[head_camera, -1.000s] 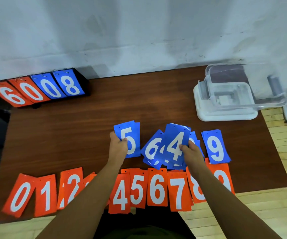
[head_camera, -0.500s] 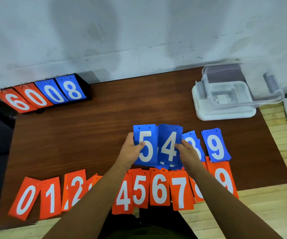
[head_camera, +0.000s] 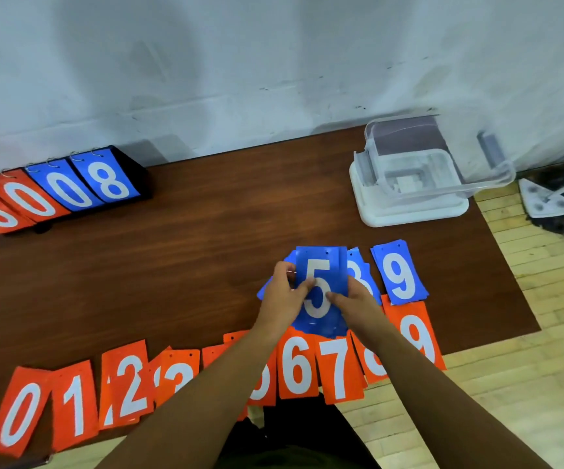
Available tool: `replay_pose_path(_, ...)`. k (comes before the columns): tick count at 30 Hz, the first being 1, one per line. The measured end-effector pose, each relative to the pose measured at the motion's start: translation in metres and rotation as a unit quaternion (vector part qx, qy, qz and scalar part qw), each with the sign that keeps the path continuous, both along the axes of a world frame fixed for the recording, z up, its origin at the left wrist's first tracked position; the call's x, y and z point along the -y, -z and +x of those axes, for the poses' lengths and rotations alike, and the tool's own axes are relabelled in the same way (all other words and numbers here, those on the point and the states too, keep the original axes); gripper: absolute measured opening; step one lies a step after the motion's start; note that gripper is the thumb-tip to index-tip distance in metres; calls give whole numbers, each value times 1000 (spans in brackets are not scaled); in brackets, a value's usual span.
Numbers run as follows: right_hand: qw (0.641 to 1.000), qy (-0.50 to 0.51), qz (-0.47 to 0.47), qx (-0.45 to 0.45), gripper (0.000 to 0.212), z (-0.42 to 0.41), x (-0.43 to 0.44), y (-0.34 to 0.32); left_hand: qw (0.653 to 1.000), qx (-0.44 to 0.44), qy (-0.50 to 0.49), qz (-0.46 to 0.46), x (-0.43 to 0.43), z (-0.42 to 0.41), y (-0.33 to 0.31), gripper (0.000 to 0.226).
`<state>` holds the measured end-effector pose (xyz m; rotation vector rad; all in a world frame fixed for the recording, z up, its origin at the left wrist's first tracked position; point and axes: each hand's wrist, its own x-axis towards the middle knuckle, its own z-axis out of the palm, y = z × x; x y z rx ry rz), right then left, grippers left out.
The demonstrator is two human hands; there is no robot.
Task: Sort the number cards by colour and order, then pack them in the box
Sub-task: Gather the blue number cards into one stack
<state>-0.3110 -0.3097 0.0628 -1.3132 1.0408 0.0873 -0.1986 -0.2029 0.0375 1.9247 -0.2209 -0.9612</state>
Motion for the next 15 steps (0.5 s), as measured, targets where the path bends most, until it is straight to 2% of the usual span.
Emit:
replay_pose_path(2, 999, 50, -6, -12, 27, -6, 12, 1, 999, 31, -8, 28, 2, 7, 5, 33)
replay_pose_path(4, 994, 84, -56, -40, 29, -12, 23, 1, 987, 120, -4, 105, -4, 20, 14, 31)
replay_pose_path(7, 986, 94, -116, -73, 34, -26, 37, 7, 936, 247, 86, 236, -10, 30, 30, 48)
replay_pose_path(11, 984, 118, -111, -79, 36, -39, 43, 14, 896, 243, 167, 332, -2, 29, 50, 87)
replay_pose_path(13, 984, 127, -103, -74, 36, -42, 41, 16, 875, 258, 189, 362, 2, 23, 60, 93)
replay_pose_path(15, 984, 133, -98, -74, 35, -44, 40, 19, 870, 269, 186, 369, 4, 21, 65, 88)
